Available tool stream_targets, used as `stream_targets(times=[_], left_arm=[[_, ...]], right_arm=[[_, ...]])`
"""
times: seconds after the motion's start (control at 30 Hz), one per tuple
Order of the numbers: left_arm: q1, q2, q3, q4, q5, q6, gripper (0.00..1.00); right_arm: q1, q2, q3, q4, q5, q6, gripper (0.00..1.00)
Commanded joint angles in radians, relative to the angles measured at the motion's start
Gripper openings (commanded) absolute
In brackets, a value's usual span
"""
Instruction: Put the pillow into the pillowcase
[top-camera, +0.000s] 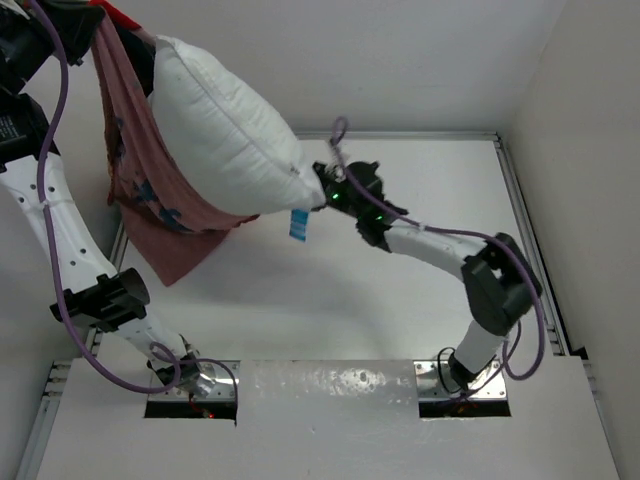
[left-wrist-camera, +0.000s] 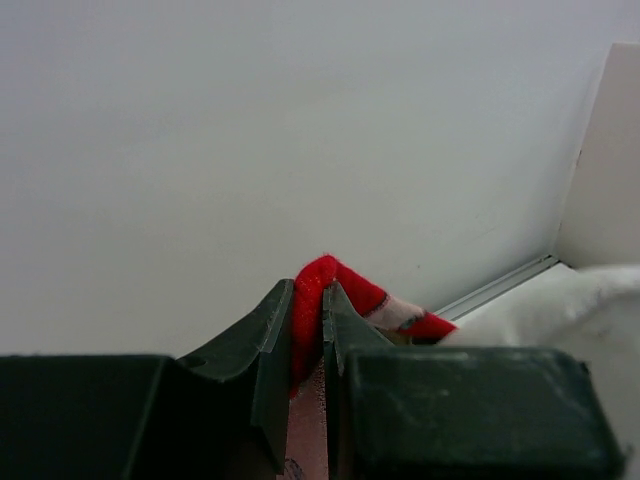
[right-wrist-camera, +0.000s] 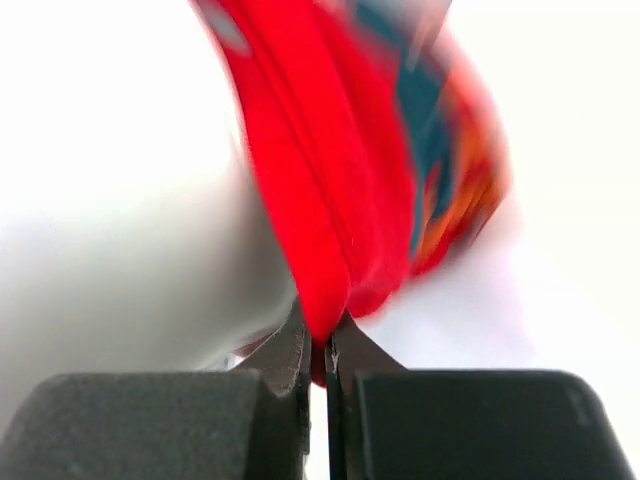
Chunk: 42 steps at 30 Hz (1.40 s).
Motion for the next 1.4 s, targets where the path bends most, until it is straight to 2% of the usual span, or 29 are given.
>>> stream_targets(times=[0.0,0.1,0.13,0.17,0.23,0.3,0.4,0.43,0.5,0.57,0.63,0.67,0.73,0.8,0.83,0.87,0.93,0.97,1.0,1.07,1.1,1.13,1.17,1.2,1.23,1.27,1.3,1.33,1.37], left_arm=[[0.039,-0.050,-0.023,0.189,-0.025,-0.083,0.00],[0.052,-0.043,-0.033,0.431,0.007,-0.232,0.00],[0.059,-0.038,-0.029,0.508,0.013,-0.287,0.00],[0.064,-0.032,-0.026,0.660,0.018,-0.394,0.00],[0.071,-0.023,-0.004,0.750,0.003,-0.468,0.00],[0.072,-0.024,-0.011,0.754,0.010,-0.485,0.00],[0.064,-0.070,-0.125,0.581,0.026,-0.369,0.00],[0.061,-0.075,-0.163,0.583,0.024,-0.361,0.00],[0.091,-0.044,-0.136,0.634,0.019,-0.415,0.00],[0.123,0.003,0.057,0.604,0.022,-0.398,0.00],[0.116,-0.023,0.010,0.536,0.045,-0.338,0.00],[0.066,-0.088,-0.078,0.530,0.062,-0.302,0.00],[0.020,-0.113,-0.256,0.542,0.110,-0.318,0.00],[0.031,-0.051,-0.209,0.733,0.134,-0.541,0.00],[0.064,-0.012,0.011,0.763,0.113,-0.589,0.00],[0.074,0.073,0.144,0.720,0.096,-0.594,0.00],[0.079,0.092,0.283,0.609,0.081,-0.498,0.00],[0.052,0.022,0.206,0.556,0.097,-0.452,0.00],[-0.012,-0.036,-0.082,0.513,0.113,-0.402,0.00],[-0.036,-0.107,-0.305,0.548,0.116,-0.369,0.00],[-0.024,-0.081,-0.313,0.591,0.113,-0.454,0.00],[0.037,-0.039,-0.117,0.723,0.130,-0.643,0.00],[0.068,0.092,0.058,0.738,0.112,-0.687,0.00],[0.129,0.159,0.413,0.722,0.020,-0.696,0.00],[0.140,0.184,0.481,0.706,0.000,-0.638,0.00],[0.141,0.143,0.456,0.688,0.007,-0.602,0.00],[0.072,0.070,0.168,0.660,0.069,-0.556,0.00],[0.018,-0.104,-0.058,0.621,0.084,-0.422,0.00],[-0.047,-0.147,-0.314,0.590,0.104,-0.339,0.00]], right_arm=[[-0.210,-0.266,0.080,0.020,0.073,0.022,0.00],[-0.328,-0.294,0.479,-0.239,0.017,-0.098,0.00],[-0.350,-0.252,0.743,-0.286,-0.016,-0.113,0.00],[-0.365,-0.227,0.869,-0.326,-0.041,-0.130,0.00],[-0.365,-0.202,1.050,-0.389,-0.074,-0.150,0.00],[-0.365,-0.284,0.925,-0.393,-0.078,-0.174,0.00],[-0.393,-0.366,0.670,-0.387,0.044,-0.216,0.00],[-0.416,-0.344,0.701,-0.422,0.057,-0.214,0.00],[-0.450,-0.211,1.088,-0.582,0.030,-0.233,0.00],[-0.450,-0.127,1.471,-0.666,0.050,-0.286,0.00],[-0.451,-0.236,1.399,-0.673,0.122,-0.345,0.00],[-0.451,-0.330,1.003,-0.600,0.136,-0.342,0.00],[-0.451,-0.472,0.655,-0.403,0.179,-0.265,0.00],[-0.451,-0.382,0.886,-0.566,0.139,-0.299,0.00],[-0.451,-0.247,1.046,-0.664,0.124,-0.309,0.00],[-0.451,-0.185,1.369,-0.677,0.116,-0.305,0.00],[-0.451,-0.176,1.447,-0.711,0.140,-0.322,0.00],[-0.451,-0.246,1.319,-0.725,0.152,-0.338,0.00],[-0.451,-0.338,0.861,-0.605,0.183,-0.325,0.00],[-0.453,-0.489,0.569,-0.449,0.212,-0.256,0.00],[-0.453,-0.457,0.604,-0.494,0.212,-0.257,0.00],[-0.453,-0.402,0.889,-0.651,0.174,-0.300,0.00],[-0.451,-0.265,1.071,-0.697,0.151,-0.303,0.00],[-0.451,-0.197,1.266,-0.711,0.140,-0.300,0.00],[-0.451,-0.129,1.515,-0.696,0.148,-0.282,0.00],[-0.451,-0.156,1.534,-0.699,0.162,-0.288,0.00],[-0.451,-0.225,1.460,-0.732,0.168,-0.329,0.00],[-0.451,-0.430,1.046,-0.679,0.194,-0.326,0.00],[-0.451,-0.505,0.602,-0.413,0.221,-0.255,0.00]])
